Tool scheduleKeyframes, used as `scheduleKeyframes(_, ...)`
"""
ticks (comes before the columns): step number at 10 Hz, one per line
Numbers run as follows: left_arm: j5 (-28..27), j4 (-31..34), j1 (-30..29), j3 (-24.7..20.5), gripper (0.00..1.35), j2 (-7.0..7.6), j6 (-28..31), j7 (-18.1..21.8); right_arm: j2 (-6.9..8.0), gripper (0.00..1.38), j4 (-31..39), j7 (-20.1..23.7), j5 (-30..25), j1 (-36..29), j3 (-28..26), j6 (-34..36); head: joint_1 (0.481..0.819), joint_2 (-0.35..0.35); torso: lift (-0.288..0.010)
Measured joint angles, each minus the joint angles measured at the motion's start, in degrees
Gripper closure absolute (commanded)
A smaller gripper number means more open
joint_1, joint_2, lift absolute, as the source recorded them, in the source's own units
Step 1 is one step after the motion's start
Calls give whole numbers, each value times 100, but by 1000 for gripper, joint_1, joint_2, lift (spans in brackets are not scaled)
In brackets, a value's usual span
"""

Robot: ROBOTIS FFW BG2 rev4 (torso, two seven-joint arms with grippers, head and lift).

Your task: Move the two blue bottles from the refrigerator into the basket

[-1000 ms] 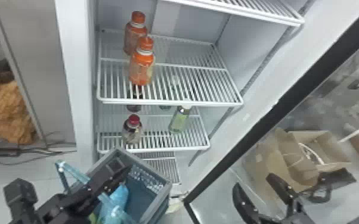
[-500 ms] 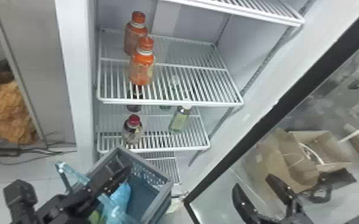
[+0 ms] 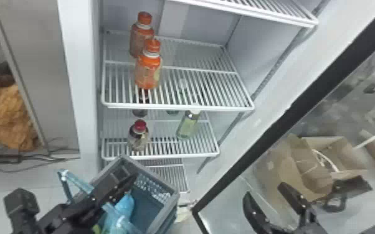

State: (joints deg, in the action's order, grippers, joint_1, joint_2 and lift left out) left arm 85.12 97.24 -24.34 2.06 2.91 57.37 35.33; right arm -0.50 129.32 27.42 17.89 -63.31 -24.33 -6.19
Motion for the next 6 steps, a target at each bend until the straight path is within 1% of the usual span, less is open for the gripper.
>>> scheduleKeyframes(6,0,0,-10,-1,1202,-1,15,0,-48,133,-84,9,24,84,28,0,695,-350,0)
